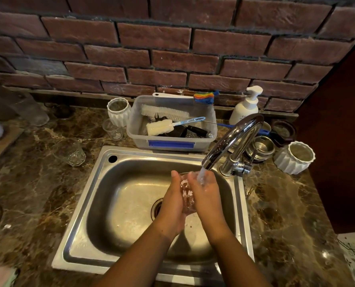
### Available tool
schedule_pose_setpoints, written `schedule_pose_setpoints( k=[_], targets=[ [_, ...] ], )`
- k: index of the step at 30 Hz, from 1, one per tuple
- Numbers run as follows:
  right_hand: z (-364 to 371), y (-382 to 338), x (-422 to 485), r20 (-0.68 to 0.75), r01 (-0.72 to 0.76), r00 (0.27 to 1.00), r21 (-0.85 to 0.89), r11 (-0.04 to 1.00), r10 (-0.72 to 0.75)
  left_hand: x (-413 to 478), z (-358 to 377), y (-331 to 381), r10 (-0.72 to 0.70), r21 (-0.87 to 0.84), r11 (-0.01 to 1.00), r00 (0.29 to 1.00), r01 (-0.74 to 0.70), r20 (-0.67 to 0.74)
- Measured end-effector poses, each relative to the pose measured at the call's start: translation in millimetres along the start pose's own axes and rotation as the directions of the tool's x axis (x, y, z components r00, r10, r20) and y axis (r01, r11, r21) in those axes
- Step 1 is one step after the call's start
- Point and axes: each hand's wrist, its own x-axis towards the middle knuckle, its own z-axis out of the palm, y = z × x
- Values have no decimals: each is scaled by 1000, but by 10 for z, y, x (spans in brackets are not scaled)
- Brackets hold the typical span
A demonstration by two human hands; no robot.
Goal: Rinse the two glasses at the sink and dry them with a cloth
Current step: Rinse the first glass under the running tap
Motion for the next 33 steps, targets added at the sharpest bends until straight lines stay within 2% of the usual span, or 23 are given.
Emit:
schedule_pose_setpoints(
  k=[3,5,10,14,17,19,22,24,26,30,33],
  targets=[
    [11,33,32,5,-63,998,169,984,63,47,-83,22,-22,-100,995,999,26,48],
    [-1,61,40,-4,-97,995,160,982,99,70,-119,39,-48,-158,986,998,54,43],
    [-27,130,58,-89,-128,986,114,985,138,64,-25,39,-57,-49,997,995,53,-76],
    [11,128,-2,-82,-8,997,69,998,14,75,69,81,-33,26,999,983,39,-179],
    [11,83,-50,-35,72,997,-1,997,-72,76,76,83,-39,67,996,985,51,-170],
    [27,61,-56,-13,79,997,-58,995,-79,100,100,46,-19,82,996,983,34,-183],
    [62,24,-68,-7,52,999,-111,993,-53,177,95,-75,-39,35,998,993,43,-115],
    [65,28,-48,-8,16,1000,-48,999,-17,78,88,0,10,70,998,988,1,-156],
    [30,39,-25,0,15,1000,11,1000,-15,0,40,71,13,29,1000,996,-11,-90],
    [-5,18,-15,75,9,997,109,994,-18,26,-65,67,-95,-116,989,995,92,-22],
    [-17,38,35,47,-52,998,107,993,47,42,-64,59,-138,-161,977,990,137,5]
  ],
)
